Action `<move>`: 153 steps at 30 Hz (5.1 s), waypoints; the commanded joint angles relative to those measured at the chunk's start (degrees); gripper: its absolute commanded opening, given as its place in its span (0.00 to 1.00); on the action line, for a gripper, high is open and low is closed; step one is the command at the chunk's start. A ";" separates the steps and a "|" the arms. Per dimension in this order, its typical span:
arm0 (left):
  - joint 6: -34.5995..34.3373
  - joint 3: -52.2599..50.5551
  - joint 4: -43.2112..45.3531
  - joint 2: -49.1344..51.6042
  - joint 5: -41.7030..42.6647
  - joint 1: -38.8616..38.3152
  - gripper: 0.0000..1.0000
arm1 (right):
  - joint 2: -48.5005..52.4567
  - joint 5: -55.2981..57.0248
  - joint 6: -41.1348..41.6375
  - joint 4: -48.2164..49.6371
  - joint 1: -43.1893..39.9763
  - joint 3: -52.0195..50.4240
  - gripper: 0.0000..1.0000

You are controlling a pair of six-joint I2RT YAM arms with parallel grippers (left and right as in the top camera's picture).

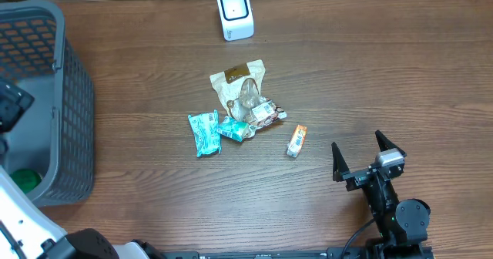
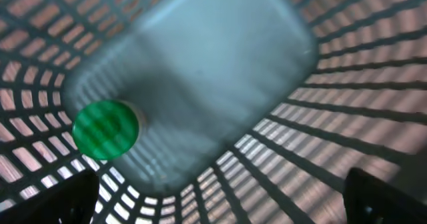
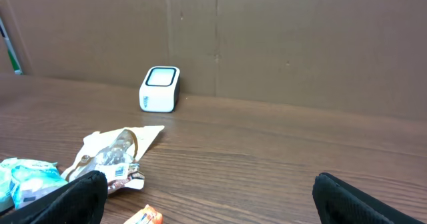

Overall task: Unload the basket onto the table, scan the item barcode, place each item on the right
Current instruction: 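Return the left gripper into the basket above the green-capped jar, then grasp the green-capped jar in the basket with the left gripper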

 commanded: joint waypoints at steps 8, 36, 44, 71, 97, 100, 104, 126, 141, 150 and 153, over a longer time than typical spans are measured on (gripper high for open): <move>-2.21 -18.38 12.09 0.24 -10.82 0.33 1.00 | -0.52 0.79 0.22 0.20 -0.15 -0.61 1.00; -5.31 -19.39 8.55 15.45 -14.60 11.15 1.00 | -0.52 0.79 0.22 0.20 -0.15 -0.61 1.00; -5.27 -19.41 10.47 16.13 -11.78 11.08 0.96 | -0.52 0.79 0.22 0.20 -0.15 -0.61 1.00; 4.24 -20.00 15.58 16.15 -0.04 6.12 0.80 | -0.52 0.79 0.22 0.20 -0.15 -0.61 1.00; 4.22 -23.76 19.56 16.06 -3.19 5.22 0.59 | -0.52 0.79 0.22 0.20 -0.15 -0.61 1.00; 4.22 -22.08 18.05 16.02 -3.19 5.22 0.55 | -0.52 0.76 0.22 0.20 -0.15 -0.61 1.00; 4.22 -19.34 15.43 16.02 -3.13 5.22 0.48 | -0.52 0.79 0.22 0.20 -0.15 -0.61 1.00; 6.19 5.27 0.35 14.03 16.72 5.11 0.39 | -0.52 0.79 0.22 0.20 -0.15 -0.61 1.00; 6.51 12.70 2.23 -4.24 30.73 3.10 0.39 | -0.52 0.79 0.22 0.20 -0.15 -0.61 1.00; 7.15 13.16 2.45 -14.60 26.62 -7.58 0.40 | -0.52 0.79 0.22 0.20 -0.15 -0.61 1.00; 7.21 13.14 0.61 -15.82 24.72 -12.37 0.40 | -0.52 0.79 0.22 0.20 -0.15 -0.61 1.00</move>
